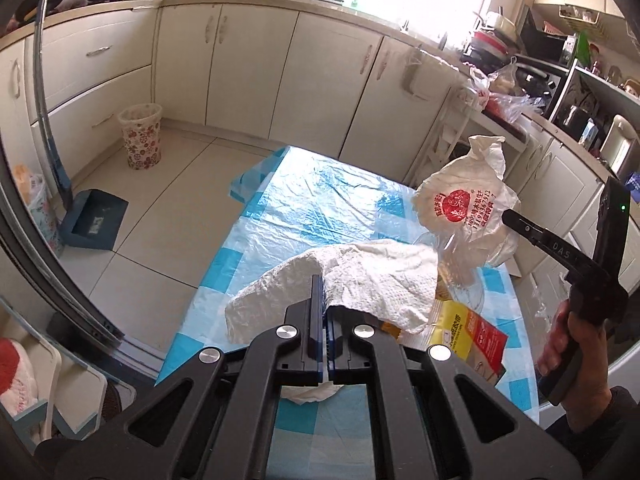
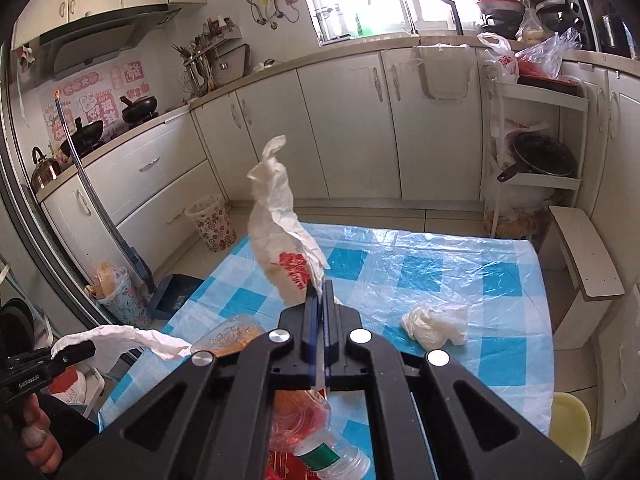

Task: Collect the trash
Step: 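Carry the white bag to the yellow bucket with the left tool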

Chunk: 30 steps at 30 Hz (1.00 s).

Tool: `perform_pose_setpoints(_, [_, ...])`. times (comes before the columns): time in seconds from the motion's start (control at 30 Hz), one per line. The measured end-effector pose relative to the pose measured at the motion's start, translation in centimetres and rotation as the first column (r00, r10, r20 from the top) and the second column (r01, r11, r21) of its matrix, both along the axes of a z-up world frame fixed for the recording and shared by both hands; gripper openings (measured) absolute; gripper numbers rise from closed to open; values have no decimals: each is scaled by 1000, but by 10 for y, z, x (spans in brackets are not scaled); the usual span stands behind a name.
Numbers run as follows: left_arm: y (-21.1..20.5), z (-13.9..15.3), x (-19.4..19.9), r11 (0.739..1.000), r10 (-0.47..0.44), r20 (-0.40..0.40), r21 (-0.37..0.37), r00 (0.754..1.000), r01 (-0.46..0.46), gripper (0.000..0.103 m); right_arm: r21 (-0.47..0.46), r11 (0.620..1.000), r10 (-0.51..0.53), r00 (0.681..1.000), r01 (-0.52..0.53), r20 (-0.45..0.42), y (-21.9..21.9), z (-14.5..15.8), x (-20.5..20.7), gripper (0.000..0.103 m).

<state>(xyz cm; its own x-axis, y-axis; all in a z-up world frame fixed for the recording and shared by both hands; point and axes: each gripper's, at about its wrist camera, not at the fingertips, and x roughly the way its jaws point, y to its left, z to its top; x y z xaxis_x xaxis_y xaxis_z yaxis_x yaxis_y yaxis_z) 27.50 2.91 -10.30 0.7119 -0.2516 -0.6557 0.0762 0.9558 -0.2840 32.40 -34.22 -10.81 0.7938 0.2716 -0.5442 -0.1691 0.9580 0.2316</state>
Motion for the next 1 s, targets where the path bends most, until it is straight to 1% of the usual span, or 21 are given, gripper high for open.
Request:
perform_pose_setpoints(0.13, [-6,18,-11,999,-32,62,-14,998,33,2,21,997,-71,997,71,22,-36,8,-16,3])
perform_pose_setpoints(0.23, [-19,39,-24,997,-72,116,-21,991,74,2,37,989,-143,989,142,30,-68,13,-34,3])
perform_pose_setpoints(0.37, [-44,68,-40,989,-133,161,-38,978,141,2,43,968,-250,968,249,33,-112,13,-62,3])
perform_pose_setpoints(0.47, [-70,88,-50,976,-190,184,-70,964,206,2,30,944,-328,945,328,5,-142,3,-82,3])
perform_pose_setpoints(0.6, [-120,110,-61,947,-284,212,-90,935,308,2,-19,908,-419,904,419,-82,-176,-25,-103,3])
perform_pose_setpoints(0.7, [-166,117,-69,923,-350,216,-87,911,375,2,-62,882,-471,866,468,-166,-202,-54,-113,3])
perform_pose_setpoints(0.83, [-221,120,-77,890,-422,215,-86,880,448,2,-84,858,-507,812,506,-290,-229,-96,-110,3])
perform_pose_setpoints(0.93, [-259,117,-79,869,-464,207,-84,861,488,2,-99,853,-512,782,513,-356,-241,-122,-101,3])
perform_pose_setpoints(0.97, [-270,113,-77,862,-476,200,-84,856,499,2,-93,857,-500,775,507,-387,-246,-130,-97,3])
perform_pose_setpoints(1.0, [-283,111,-77,855,-490,189,-88,851,512,2,-82,865,-477,763,494,-436,-248,-143,-92,4])
